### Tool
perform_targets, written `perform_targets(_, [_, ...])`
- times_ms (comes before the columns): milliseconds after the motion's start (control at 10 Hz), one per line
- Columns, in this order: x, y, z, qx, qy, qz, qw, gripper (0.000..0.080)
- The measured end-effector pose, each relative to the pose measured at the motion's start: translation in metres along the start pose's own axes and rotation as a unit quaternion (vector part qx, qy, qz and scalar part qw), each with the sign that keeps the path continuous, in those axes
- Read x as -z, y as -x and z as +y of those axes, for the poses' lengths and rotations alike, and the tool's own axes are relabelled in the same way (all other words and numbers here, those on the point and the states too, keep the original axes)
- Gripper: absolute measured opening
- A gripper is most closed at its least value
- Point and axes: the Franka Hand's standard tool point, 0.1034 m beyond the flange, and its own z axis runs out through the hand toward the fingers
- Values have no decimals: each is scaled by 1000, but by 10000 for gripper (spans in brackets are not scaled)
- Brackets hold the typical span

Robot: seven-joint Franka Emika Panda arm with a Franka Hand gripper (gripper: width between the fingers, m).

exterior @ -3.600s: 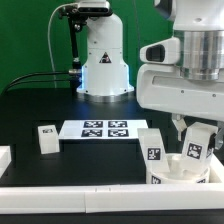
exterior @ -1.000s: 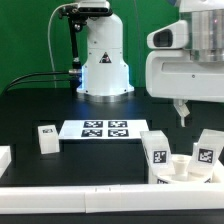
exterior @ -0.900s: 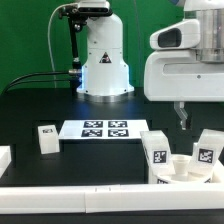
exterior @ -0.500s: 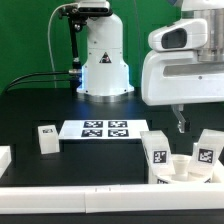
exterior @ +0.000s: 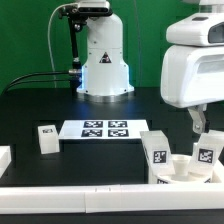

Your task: Assemble stool

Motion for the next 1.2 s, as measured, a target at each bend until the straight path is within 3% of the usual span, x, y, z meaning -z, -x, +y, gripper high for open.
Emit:
perform_targets(100, [0, 0, 1, 23, 1, -1, 1000, 649])
perform_targets(400, [-12, 2, -1, 168, 22, -17, 985, 649])
perform_targets(700, [-23, 9, 8, 246, 23, -26, 969, 649])
perform_targets(1100, [-24, 11, 12, 208, 24, -25, 978, 635])
perform_targets(1200, [-24, 11, 12, 165, 25, -24, 986, 463])
